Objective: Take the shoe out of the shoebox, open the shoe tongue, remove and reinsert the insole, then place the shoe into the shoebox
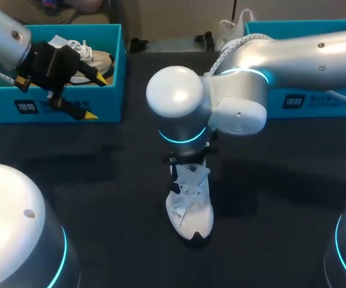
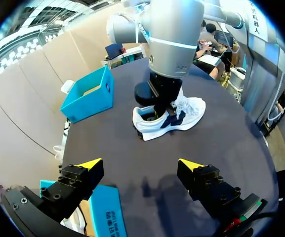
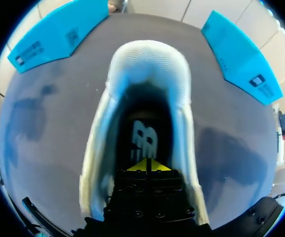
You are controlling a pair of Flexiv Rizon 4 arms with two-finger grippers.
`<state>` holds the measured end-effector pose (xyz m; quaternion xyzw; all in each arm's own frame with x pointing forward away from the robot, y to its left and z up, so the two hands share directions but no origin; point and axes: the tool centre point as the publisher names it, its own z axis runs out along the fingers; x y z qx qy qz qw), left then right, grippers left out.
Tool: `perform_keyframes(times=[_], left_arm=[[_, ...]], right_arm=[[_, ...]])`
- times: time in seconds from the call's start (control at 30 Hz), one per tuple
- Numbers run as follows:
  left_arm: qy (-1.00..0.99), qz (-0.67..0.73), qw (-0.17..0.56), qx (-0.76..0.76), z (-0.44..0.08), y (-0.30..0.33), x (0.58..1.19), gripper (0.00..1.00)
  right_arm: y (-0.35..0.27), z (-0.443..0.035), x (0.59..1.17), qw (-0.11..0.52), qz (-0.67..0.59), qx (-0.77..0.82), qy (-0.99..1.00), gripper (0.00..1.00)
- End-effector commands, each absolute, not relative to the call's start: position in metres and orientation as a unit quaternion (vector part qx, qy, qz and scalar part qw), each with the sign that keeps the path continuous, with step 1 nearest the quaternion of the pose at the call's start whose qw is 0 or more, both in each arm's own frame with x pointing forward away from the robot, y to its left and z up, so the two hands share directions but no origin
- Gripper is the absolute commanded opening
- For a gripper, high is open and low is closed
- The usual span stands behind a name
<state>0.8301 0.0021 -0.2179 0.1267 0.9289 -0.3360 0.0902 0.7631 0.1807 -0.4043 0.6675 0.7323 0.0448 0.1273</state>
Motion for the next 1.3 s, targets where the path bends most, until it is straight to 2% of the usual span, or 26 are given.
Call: perform_keyframes(times=[0.03,0.17,0.57,0.7,1.1,1.3], left_arm=[[0.93,-0.334,0.09,0.127,-0.217,0.002,0.83,1.0],[0.93,-0.334,0.09,0.127,-0.217,0.002,0.83,1.0],[0.93,-0.334,0.09,0.127,-0.217,0.002,0.83,1.0],[0.93,-0.334,0.09,0.127,-0.217,0.002,0.83,1.0],[0.93,-0.334,0.09,0.127,-0.217,0.002,0.83,1.0],[0.93,-0.334,0.09,0.127,-0.217,0.002,0.83,1.0]], right_arm=[[0.179,-0.41,0.768,0.1,0.07,0.654,0.746,0.0],[0.182,-0.406,0.769,0.09,0.082,0.641,0.758,0.0],[0.17,-0.369,0.778,0.204,0.077,0.647,0.73,0.0],[0.168,-0.375,0.786,0.213,0.083,0.645,0.729,0.0],[0.174,-0.415,0.802,0.2,0.066,0.637,0.742,0.0],[0.18,-0.421,0.802,0.158,0.075,0.629,0.758,0.0]])
